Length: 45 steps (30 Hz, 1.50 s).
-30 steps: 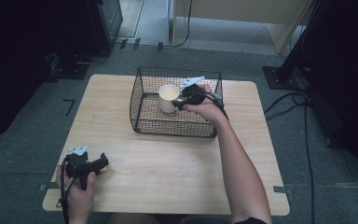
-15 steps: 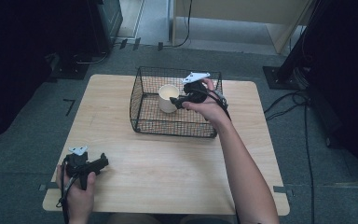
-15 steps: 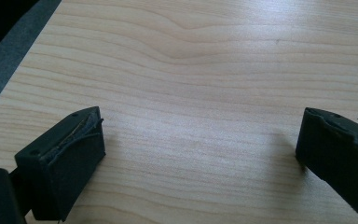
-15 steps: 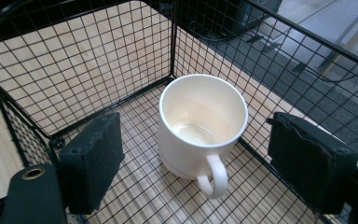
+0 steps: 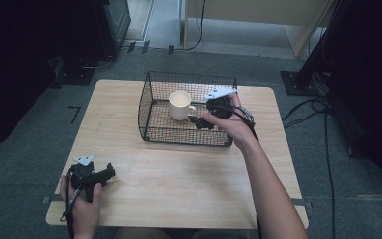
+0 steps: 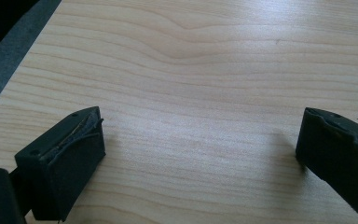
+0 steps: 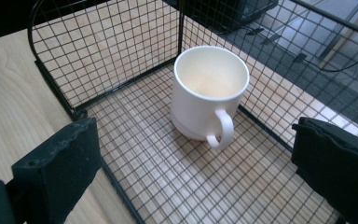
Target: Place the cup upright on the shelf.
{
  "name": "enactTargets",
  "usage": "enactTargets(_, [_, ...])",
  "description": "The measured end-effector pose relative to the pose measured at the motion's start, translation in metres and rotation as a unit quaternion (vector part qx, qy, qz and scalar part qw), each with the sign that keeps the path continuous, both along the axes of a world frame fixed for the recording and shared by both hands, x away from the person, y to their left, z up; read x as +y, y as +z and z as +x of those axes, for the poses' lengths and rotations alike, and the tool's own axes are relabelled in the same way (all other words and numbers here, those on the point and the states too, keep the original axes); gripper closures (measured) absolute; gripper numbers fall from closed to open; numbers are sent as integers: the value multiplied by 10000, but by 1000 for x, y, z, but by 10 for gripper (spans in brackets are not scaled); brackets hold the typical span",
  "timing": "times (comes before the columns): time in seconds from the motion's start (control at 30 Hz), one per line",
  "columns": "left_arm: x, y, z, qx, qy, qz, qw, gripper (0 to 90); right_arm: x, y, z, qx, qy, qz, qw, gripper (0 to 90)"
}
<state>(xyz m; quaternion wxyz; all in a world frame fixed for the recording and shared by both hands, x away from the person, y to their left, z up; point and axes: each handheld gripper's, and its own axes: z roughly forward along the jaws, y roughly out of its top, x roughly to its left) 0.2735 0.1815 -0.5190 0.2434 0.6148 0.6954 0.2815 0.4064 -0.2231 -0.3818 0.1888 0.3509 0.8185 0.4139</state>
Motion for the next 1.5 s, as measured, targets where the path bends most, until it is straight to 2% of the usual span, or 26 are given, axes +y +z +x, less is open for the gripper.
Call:
enactTargets(0.23, [0,0,0,0,1,0,10000,12,-16,-5,-14,-3,-147,-52,9999,0])
enactTargets(0.5, [0,0,0,0,-1,0,10000,13,-33,-12,-36,0,-117,-28,9999,0])
enactTargets(0.9, [0,0,0,1,-1,1,10000,12,-56,-26,-58,-63,-129,-51,9999,0])
enactTargets(1.0, [0,0,0,1,-1,2,10000,13,-62,-30,-65,-47,-92,24,9999,0])
enactTargets(1.1, [0,0,0,-8,7,-5,10000,12,-65,-33,-73,-144,-10,0,9999,0])
enactTargets(1.23, [0,0,0,0,-1,1,10000,12,-70,-36,-83,-112,20,37,9999,0])
enactTargets(1.5, [0,0,0,-6,-1,0,10000,12,-87,-47,-99,-79,-162,114,9998,0])
